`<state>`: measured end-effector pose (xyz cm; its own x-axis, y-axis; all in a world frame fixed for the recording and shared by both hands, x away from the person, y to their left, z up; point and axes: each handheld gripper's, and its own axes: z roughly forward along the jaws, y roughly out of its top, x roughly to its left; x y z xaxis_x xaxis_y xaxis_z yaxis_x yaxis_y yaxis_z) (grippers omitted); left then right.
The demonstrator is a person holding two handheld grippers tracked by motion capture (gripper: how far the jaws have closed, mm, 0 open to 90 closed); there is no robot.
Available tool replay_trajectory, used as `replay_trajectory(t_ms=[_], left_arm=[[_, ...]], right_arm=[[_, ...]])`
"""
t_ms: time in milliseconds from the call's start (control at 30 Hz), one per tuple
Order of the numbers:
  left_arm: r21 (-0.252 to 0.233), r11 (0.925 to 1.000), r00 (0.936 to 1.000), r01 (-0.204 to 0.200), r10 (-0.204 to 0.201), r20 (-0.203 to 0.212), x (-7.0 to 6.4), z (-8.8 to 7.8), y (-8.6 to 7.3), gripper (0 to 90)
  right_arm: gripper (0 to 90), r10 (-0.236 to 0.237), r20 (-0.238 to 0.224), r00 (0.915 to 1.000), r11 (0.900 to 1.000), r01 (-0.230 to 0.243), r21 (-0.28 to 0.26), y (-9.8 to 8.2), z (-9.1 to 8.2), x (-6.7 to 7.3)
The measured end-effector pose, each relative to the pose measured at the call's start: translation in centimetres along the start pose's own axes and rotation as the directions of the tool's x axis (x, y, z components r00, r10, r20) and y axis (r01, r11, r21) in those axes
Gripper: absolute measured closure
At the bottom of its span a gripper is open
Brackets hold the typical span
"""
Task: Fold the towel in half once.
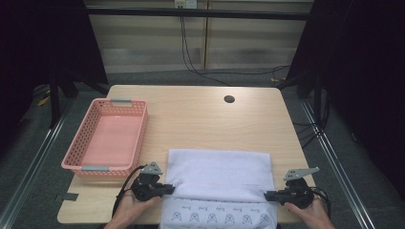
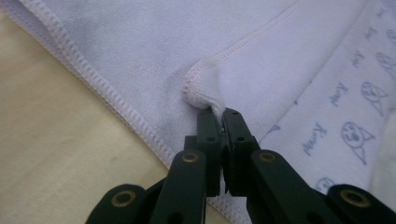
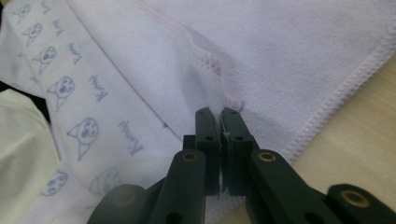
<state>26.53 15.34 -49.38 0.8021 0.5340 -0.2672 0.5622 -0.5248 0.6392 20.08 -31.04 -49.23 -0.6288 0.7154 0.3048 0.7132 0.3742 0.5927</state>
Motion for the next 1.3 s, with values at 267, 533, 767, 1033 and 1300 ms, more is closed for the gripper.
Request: replay_trajectory(t_ms=[267,533,767,1033,1300], left_arm=[[-0.017,0.9998,0.9913,-0.009,0.006,-0.132,2.2,2.1,3.4,87.4],[-0.046,0.9980,0.9876,0.042,-0.049,-0.149,5.3,3.8,6.1,87.4],[-0.069,0.9963,0.9833,0.051,-0.062,-0.171,6.6,4.6,7.4,87.4],[-0.089,0.9936,0.9730,0.069,-0.087,-0.214,8.7,5.5,9.0,87.4],[-0.100,0.9900,0.9674,0.099,-0.119,-0.223,11.3,6.5,11.0,87.2]], right_arm=[[87.7,0.020,0.086,0.9961,0.999,-0.017,-0.038,2.4,0.9,-2.9],[87.7,0.044,0.125,0.9911,0.997,-0.036,-0.068,4.8,1.8,-6.0],[87.6,0.052,0.162,0.9854,0.996,-0.040,-0.076,6.8,2.6,-8.1],[87.6,0.072,0.184,0.9803,0.993,-0.053,-0.104,9.0,3.8,-10.3],[87.4,0.104,0.190,0.9763,0.985,-0.075,-0.154,11.1,5.1,-12.6]])
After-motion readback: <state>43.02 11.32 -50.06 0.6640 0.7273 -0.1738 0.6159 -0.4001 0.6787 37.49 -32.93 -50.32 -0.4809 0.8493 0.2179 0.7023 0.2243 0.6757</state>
